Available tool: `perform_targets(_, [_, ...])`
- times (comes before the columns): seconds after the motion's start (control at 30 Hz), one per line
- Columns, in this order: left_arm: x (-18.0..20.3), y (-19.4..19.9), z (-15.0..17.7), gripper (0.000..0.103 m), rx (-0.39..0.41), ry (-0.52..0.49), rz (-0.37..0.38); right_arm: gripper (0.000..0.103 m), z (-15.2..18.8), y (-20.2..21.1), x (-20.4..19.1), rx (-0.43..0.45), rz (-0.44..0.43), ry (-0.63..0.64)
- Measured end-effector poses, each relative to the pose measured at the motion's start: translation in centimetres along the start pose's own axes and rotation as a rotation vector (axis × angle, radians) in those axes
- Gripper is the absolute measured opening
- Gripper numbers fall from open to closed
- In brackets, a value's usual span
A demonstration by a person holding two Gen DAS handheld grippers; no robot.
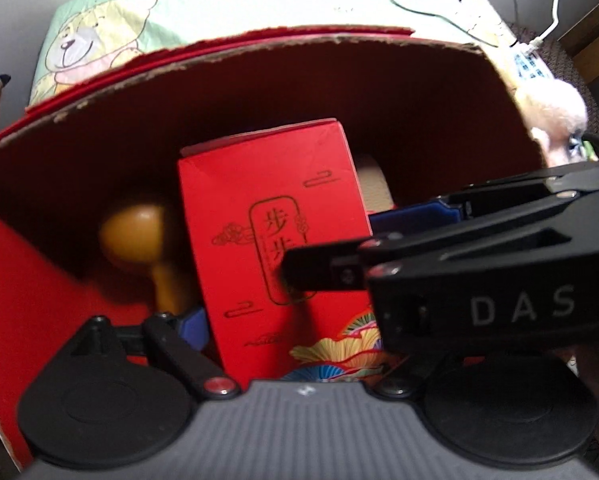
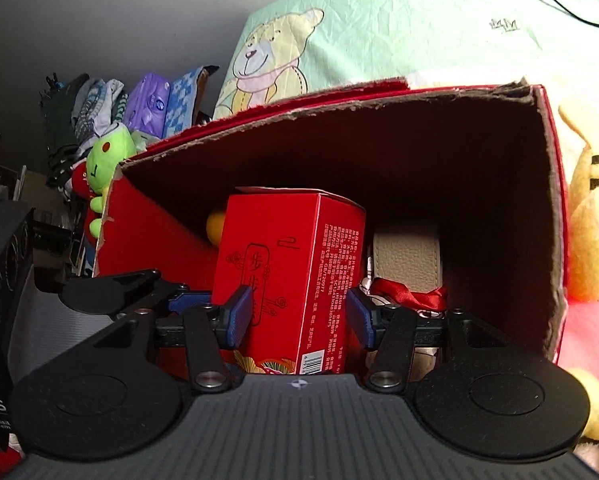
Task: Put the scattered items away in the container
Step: 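Lift the red gift box with the right gripper and carry it over the red box, then lower the gift box beside the gourd and open the right gripper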
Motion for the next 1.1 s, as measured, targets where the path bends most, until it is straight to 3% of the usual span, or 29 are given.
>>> perform_targets(0.33, [-1.0,-2.8,-1.1,0.090,-0.123,0.057,-0.001,0.058,-2.0,-3.0,0.5,-0.135,0.045,-0.034])
perform_targets(0.5, [-0.6,-3.2,-1.5,0.091,-0.151,0.041,-0.003,0.057,-1.9,-2.5,1.0,-0.129,0.050,-0.049])
perform_targets(0.77, [-0.8,-3.7,-2.3,0.091,-0.173,0.051,0.055,0.056,-2.1,-2.1,1.5,-0.087,0.113,-0.087])
perform_targets(0.93, [-1.1,-3.7,-2.2,0.093,-0.156,0.049,0.079,0.062,-2.4,-1.8,1.7,-0.099,0.084,-0.101])
perform_targets(1.1, [-1.7,-3.2,-1.6,0.093,-0.135,0.039,0.128,0.060,-2.6,0.1,0.3,-0.029,0.176,-0.052])
Point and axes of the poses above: each gripper's, at about its wrist camera, not at the fingertips, and y roughly against the way its jaws point, x to its right, z to its underside, the point moved 5 cm from there along -y, roughly the way its jaws point, and after that the axes turned 15 degrees about -x, right-handed, at the moved point
